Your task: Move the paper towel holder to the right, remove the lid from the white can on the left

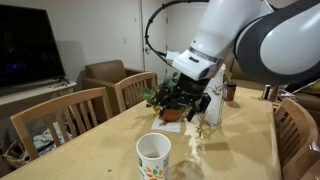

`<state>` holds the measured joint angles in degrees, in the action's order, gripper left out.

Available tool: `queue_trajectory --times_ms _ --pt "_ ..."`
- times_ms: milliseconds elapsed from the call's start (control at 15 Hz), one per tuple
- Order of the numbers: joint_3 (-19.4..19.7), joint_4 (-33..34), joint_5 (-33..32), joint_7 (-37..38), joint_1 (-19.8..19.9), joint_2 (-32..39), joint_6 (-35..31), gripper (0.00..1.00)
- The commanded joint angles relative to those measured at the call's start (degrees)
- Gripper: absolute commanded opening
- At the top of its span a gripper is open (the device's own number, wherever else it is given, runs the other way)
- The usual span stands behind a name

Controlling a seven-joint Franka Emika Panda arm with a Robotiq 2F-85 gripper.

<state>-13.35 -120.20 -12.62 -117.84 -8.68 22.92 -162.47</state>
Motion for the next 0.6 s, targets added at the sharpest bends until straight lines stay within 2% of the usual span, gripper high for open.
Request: queue_trajectory --times_ms 0,267,333,533 --pt "2.5 0.0 -3.5 6.9 -2.8 -1.5 8.7 1.00" --pt "0.8 1.3 -2.6 6.9 -1.9 -0.5 16.8 1.00" --pt "0.6 0.6 -2.8 5.9 -1.3 -0.1 13.8 1.00" --pt "0.4 0.6 -2.8 5.9 -1.3 0.2 14.2 1.00"
